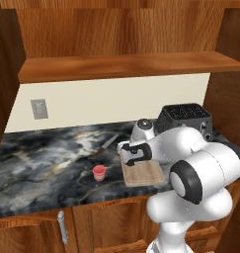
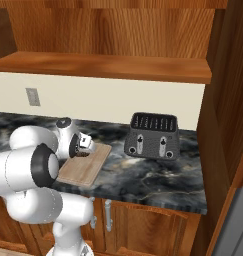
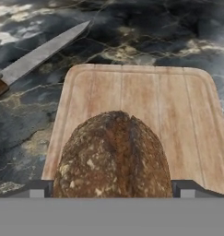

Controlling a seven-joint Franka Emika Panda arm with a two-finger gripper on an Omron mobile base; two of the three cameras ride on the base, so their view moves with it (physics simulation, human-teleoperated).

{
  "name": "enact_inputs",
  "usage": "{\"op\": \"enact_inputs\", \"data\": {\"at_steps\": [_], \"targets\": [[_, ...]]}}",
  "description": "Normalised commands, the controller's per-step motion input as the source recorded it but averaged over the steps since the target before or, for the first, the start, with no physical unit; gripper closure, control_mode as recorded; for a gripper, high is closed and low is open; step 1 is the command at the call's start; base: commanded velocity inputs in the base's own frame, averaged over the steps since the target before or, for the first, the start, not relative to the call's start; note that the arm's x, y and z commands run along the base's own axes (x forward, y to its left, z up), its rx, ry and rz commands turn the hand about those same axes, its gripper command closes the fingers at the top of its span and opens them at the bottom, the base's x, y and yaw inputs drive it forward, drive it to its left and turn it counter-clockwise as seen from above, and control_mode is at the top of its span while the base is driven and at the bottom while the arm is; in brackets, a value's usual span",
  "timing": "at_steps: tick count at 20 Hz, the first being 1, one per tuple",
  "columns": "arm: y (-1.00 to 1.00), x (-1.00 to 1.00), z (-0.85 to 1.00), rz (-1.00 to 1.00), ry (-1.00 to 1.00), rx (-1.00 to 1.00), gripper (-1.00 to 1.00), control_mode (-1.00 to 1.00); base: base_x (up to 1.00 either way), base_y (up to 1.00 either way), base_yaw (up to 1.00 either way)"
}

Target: Pick the bread, place it on the cutting board, pick the jam, place it on the counter, and close the cabinet.

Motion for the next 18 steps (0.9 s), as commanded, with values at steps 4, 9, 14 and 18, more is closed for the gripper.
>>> {"op": "enact_inputs", "data": {"at_steps": [4,9,14,18], "targets": [[0.0,0.0,0.0,0.0,0.0,0.0,-1.0,-1.0,0.0,0.0,0.0],[0.0,0.0,0.0,0.0,0.0,0.0,-1.0,-1.0,0.0,0.0,0.0],[-0.01,0.0,0.08,0.0,-0.03,0.0,-1.0,-1.0,0.0,0.0,0.0],[-0.02,0.0,0.09,0.0,-0.05,0.0,-1.0,-1.0,0.0,0.0,0.0]]}}
